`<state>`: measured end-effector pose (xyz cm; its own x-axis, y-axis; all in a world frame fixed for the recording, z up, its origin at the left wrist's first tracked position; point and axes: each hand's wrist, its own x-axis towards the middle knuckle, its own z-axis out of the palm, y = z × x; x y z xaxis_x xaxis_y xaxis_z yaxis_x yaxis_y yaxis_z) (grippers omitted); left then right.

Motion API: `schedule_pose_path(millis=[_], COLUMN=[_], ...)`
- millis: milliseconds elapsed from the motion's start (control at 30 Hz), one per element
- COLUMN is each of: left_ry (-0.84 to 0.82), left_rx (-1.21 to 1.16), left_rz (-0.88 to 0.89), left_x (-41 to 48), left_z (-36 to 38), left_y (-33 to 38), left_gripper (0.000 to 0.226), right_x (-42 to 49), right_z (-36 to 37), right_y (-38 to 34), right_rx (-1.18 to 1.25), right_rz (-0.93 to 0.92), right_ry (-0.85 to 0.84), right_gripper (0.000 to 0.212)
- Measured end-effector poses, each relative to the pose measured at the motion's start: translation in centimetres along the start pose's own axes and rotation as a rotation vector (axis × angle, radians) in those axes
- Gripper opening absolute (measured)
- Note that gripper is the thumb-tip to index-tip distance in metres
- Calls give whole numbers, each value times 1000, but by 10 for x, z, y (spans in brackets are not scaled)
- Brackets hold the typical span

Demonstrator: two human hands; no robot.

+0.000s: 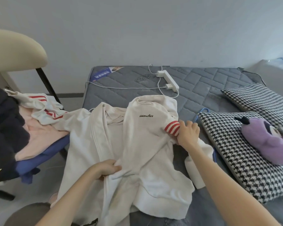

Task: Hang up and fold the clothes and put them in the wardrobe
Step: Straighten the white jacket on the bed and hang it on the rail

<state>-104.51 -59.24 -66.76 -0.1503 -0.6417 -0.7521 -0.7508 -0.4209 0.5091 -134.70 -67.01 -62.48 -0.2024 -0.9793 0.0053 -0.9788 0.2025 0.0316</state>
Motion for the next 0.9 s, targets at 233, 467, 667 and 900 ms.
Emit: schedule_pose_path(millis=[233,467,667,900], left_ry=[581,586,573,223], left_rx=[1,-567,-351,280], left_rz=[-113,-98,57,147], left_x=[11,29,27,23], left_z=[-9,3,4,1], left_y=[-12,-26,-25,-25], left_gripper=[59,70,49,41], right_x=[-43,-65,-47,-43], right_z=[21,38,17,22], right_y=[-61,-84,-75,-81], right_rx=[72,16,-119,-25], right_rz=[-561,-742,-598,-544], right_ry=[-227,-361,-537,-835], right_gripper=[66,29,27,38])
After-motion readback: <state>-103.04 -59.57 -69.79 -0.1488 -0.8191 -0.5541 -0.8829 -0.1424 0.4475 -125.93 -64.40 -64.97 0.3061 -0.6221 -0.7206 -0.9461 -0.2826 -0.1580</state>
